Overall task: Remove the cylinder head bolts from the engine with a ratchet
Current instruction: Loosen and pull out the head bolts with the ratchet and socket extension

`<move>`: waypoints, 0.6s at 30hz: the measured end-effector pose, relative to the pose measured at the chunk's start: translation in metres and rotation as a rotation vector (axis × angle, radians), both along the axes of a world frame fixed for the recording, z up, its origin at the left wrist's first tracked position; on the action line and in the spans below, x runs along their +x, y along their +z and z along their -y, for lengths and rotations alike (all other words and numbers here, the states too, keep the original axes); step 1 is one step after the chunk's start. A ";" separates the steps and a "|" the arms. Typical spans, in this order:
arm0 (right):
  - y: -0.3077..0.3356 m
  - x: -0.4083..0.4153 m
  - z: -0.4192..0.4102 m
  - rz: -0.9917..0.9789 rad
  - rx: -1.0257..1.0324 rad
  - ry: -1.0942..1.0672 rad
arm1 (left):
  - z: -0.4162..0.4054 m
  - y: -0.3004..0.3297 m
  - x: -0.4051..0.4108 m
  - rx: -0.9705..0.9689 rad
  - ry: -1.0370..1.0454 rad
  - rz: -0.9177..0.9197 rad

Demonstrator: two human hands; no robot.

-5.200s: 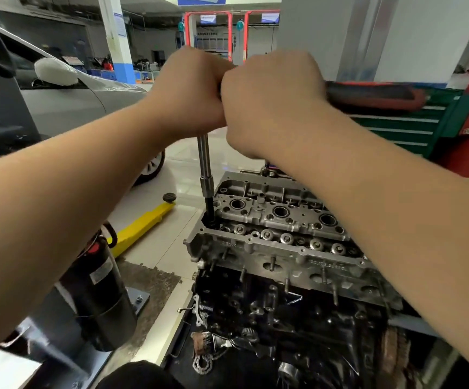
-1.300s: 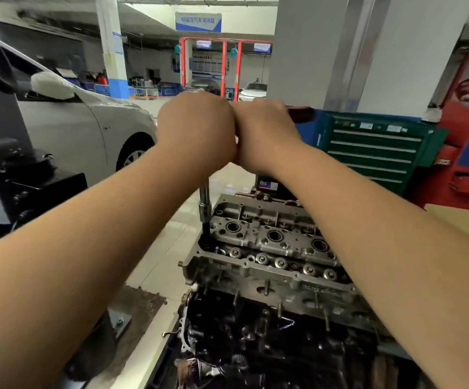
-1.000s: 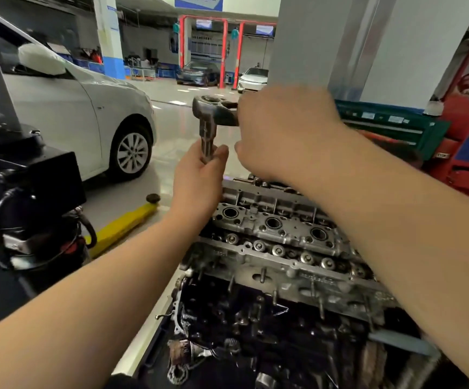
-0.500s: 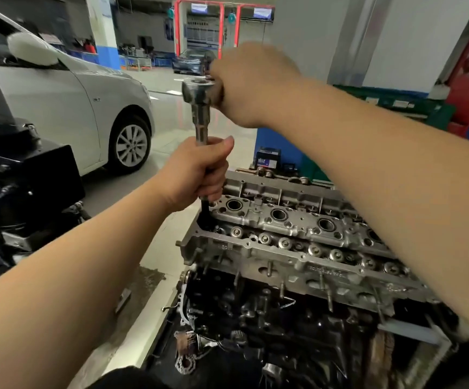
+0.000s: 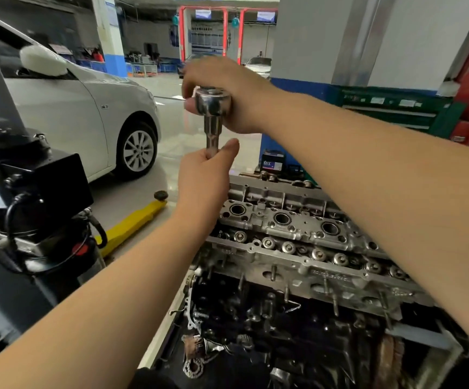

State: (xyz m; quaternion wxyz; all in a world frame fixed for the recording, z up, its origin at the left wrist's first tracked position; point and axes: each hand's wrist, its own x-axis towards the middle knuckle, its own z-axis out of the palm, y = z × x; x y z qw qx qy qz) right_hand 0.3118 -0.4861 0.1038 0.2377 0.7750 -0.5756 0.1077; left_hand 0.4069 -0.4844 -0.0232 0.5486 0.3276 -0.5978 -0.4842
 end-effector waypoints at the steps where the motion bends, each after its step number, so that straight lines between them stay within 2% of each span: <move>1: 0.000 0.007 0.007 0.005 0.006 0.061 | 0.002 0.000 0.001 0.011 0.012 -0.007; 3: -0.001 0.016 0.018 0.017 -0.031 0.075 | 0.006 -0.002 0.006 0.033 0.020 -0.047; 6: -0.002 0.016 0.016 -0.068 -0.103 -0.030 | 0.011 -0.003 0.010 0.027 -0.028 -0.041; 9: 0.001 0.005 -0.011 -0.050 -0.176 -0.314 | 0.019 0.006 0.013 0.013 -0.122 0.090; 11: -0.004 -0.003 -0.042 -0.120 -0.223 -0.508 | 0.021 0.012 0.012 -0.023 -0.153 0.170; 14: -0.016 0.010 -0.088 -0.192 -0.295 -0.502 | 0.013 0.012 0.007 -0.030 -0.139 0.140; 18: -0.017 0.030 -0.108 -0.188 -0.183 -0.456 | -0.001 0.006 0.008 -0.077 -0.008 0.113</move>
